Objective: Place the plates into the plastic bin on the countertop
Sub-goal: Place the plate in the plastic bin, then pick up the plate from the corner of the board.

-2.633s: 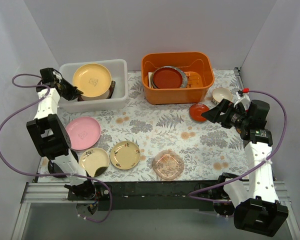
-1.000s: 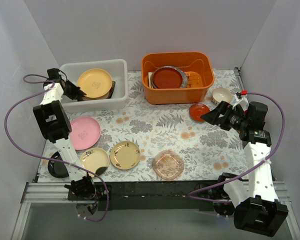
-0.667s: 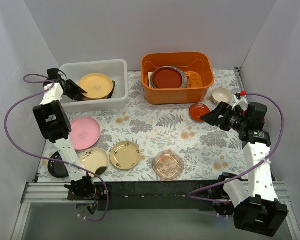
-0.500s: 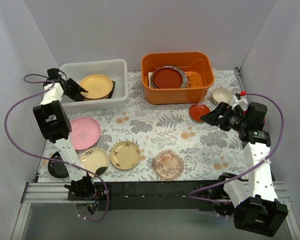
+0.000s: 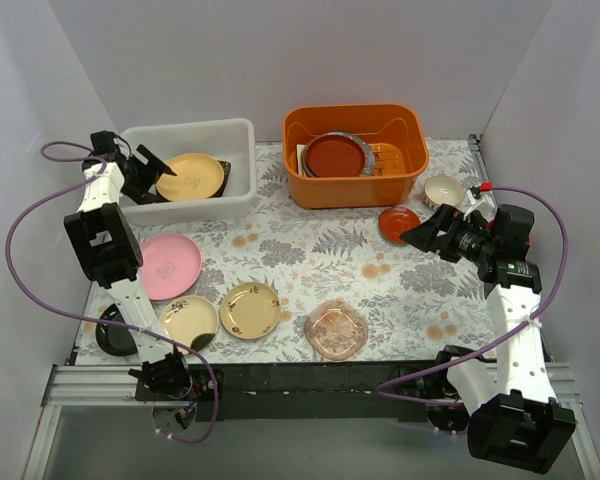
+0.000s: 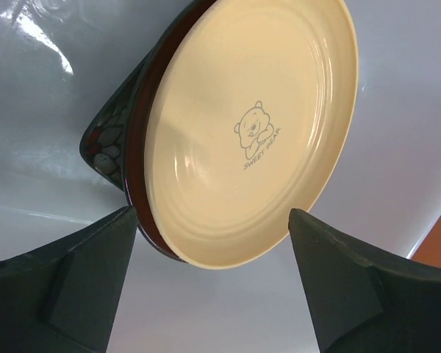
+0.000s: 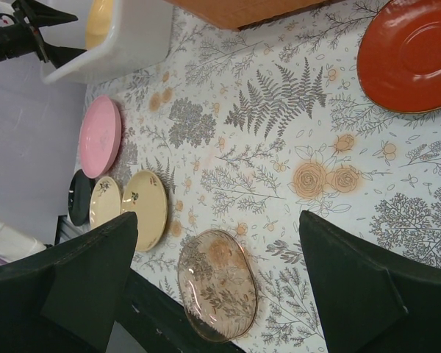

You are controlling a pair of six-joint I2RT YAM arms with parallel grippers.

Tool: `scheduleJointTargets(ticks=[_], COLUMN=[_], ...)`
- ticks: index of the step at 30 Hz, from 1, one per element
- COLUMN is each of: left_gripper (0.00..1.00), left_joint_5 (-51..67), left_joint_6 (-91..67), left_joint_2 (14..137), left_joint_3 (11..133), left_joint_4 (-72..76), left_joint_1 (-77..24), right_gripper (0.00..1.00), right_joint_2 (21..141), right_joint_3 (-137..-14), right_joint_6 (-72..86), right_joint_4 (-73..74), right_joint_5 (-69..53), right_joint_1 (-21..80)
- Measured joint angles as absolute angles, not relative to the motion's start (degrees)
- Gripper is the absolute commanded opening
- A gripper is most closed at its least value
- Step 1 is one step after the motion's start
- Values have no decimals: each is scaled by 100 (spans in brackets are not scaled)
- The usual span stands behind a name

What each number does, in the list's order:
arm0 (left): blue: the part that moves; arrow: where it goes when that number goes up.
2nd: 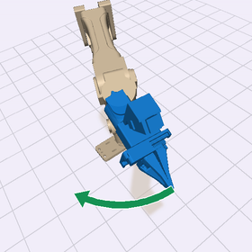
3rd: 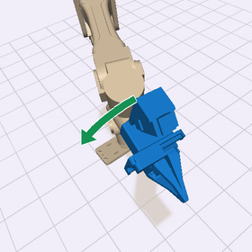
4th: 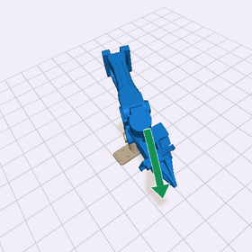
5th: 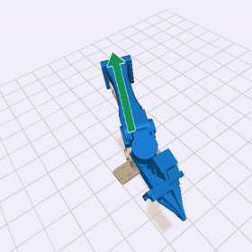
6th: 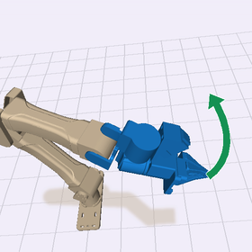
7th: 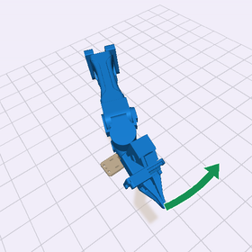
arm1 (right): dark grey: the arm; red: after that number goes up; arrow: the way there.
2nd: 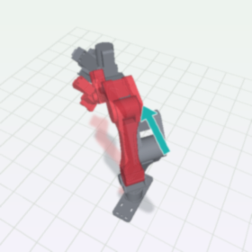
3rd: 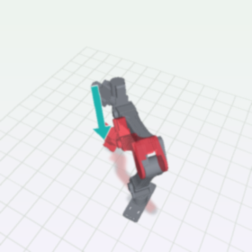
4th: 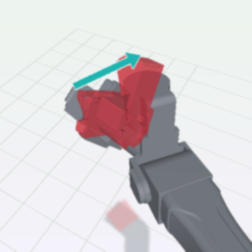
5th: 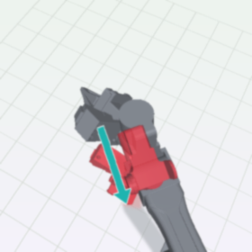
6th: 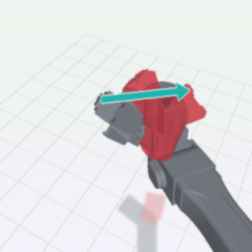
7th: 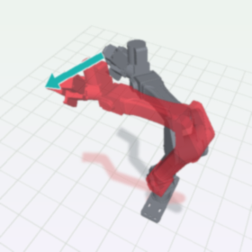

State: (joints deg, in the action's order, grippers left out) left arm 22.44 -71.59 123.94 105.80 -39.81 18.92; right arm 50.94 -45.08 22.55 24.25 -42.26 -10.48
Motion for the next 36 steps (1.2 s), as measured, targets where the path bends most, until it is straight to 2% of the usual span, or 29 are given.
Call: scheduleJointTargets(ticks=[13, 19, 30, 36], left_gripper=[97, 98, 98, 98], left_joint_5=[1975, 2150, 2683, 2504], left_joint_6=[-7131, -7129, -7133, -6984], left_joint_2=[11120, 10449, 8613, 7933], left_joint_3=[10549, 10475, 8399, 7623], left_joint_4=[-4058, -4003, -3732, -3913], left_joint_1=[1896, 1896, 1865, 1658], right_gripper=[98, 98, 98, 98], right_joint_2=[5026, 5017, 5022, 5022], right_joint_3=[-4462, -4241, -4023, -3946], right_joint_6=[2257, 2318, 2403, 2403], right_joint_4=[2381, 2296, 2147, 2104], right_joint_5=[-4309, -4412, -4493, -4508], right_joint_1=[-1048, -1048, -1048, -1048])
